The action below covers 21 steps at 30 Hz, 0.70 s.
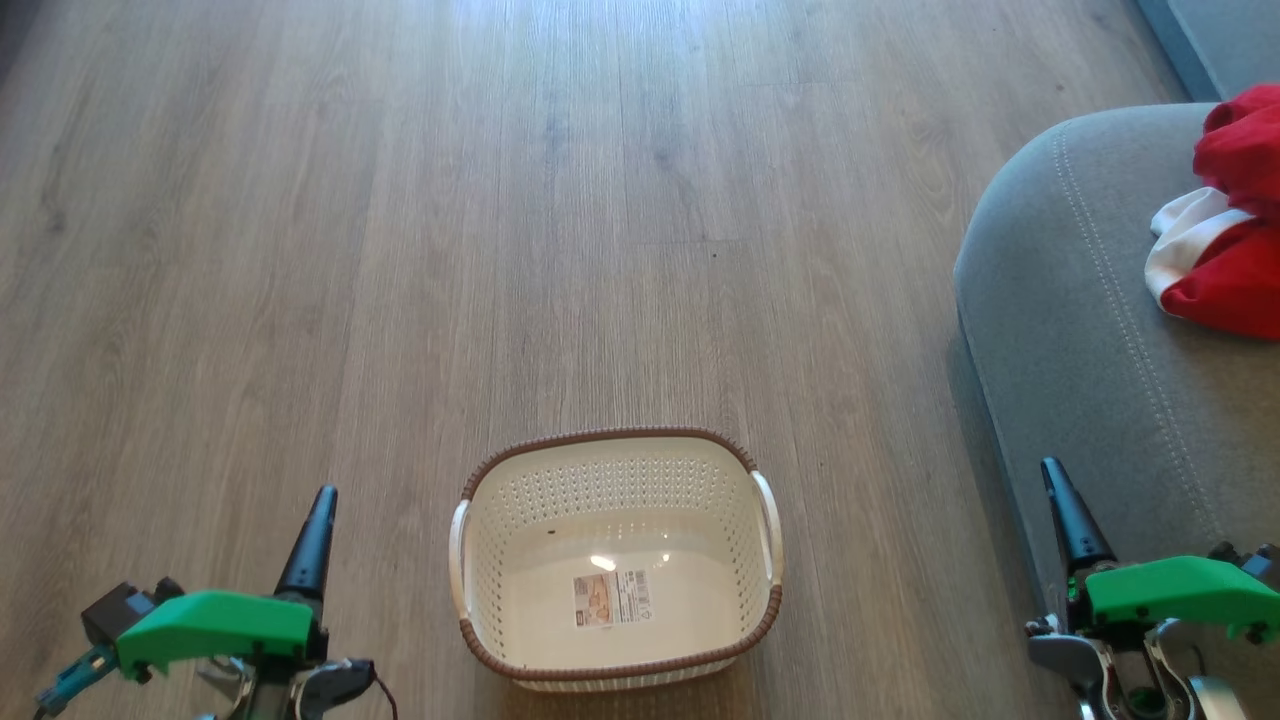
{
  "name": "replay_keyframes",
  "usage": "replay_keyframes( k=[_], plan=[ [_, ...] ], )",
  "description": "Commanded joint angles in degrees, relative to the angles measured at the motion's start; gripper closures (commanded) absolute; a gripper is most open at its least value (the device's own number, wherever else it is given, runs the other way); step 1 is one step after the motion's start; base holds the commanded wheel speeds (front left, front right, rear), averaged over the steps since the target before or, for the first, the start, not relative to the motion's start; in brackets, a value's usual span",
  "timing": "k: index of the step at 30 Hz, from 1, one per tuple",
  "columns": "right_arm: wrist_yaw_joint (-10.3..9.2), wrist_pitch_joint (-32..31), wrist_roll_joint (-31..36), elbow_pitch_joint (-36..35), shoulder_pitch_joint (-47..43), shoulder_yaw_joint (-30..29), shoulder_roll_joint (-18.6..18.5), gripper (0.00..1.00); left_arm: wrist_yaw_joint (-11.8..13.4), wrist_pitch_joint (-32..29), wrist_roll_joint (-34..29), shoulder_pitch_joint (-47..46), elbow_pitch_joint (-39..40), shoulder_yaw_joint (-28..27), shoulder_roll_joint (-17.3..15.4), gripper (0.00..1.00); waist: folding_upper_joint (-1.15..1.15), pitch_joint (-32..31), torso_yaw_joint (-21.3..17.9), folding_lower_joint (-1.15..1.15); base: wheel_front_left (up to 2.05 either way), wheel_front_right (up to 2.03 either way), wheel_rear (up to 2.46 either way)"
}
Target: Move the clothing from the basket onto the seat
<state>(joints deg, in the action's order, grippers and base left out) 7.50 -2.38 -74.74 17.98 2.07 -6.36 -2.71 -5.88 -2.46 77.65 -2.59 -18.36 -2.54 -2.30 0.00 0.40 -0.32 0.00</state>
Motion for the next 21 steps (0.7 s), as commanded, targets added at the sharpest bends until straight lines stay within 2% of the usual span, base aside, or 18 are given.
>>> replay_keyframes(
  k=[1, 21],
  plan=[
    [-0.01, -0.5, -1.8, -2.4, 3.4, 0.7, -0.2, 1.0, -0.5, -0.5, 1.5, -3.2, 2.3, -2.1, -0.5, 1.0, 0.0, 0.0, 0.0, 0.0, 0.0, 0.0, 0.0],
    [-0.01, -3.9, -16.3, -3.8, 4.1, -0.1, -0.2, 1.0, -1.5, -3.8, 13.6, -3.6, 4.1, -3.9, -0.6, 1.0, 0.0, -0.2, 0.3, 0.0, 0.0, 0.0, 0.0]
  ],
)
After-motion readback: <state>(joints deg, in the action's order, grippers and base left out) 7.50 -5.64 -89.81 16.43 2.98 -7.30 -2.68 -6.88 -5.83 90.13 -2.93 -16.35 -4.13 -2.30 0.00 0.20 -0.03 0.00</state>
